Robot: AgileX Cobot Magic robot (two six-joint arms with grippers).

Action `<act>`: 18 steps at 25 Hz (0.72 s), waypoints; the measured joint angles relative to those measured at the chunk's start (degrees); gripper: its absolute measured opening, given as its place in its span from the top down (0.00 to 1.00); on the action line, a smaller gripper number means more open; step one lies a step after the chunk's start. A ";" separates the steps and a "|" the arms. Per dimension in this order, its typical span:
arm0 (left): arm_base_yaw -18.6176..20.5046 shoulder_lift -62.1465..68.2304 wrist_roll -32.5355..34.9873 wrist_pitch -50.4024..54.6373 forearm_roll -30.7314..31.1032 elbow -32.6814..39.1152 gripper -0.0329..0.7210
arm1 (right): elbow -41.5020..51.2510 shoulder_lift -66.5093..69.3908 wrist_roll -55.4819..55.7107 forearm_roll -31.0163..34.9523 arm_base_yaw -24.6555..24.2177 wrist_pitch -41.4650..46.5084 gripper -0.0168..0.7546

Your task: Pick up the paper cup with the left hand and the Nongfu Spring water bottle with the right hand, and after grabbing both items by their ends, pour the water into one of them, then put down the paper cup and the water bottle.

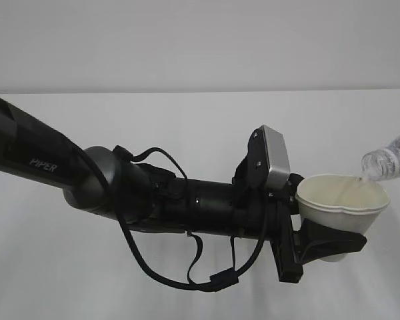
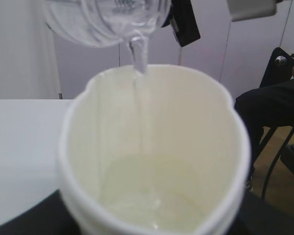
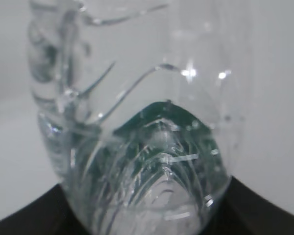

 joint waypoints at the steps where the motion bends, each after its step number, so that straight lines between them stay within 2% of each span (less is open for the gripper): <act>1: 0.00 0.00 0.00 0.00 0.00 0.00 0.43 | 0.00 0.00 0.00 -0.11 0.00 0.00 0.43; 18: 0.00 0.00 0.00 0.00 0.00 0.00 0.43 | 0.00 0.00 0.10 -1.14 0.00 0.00 0.43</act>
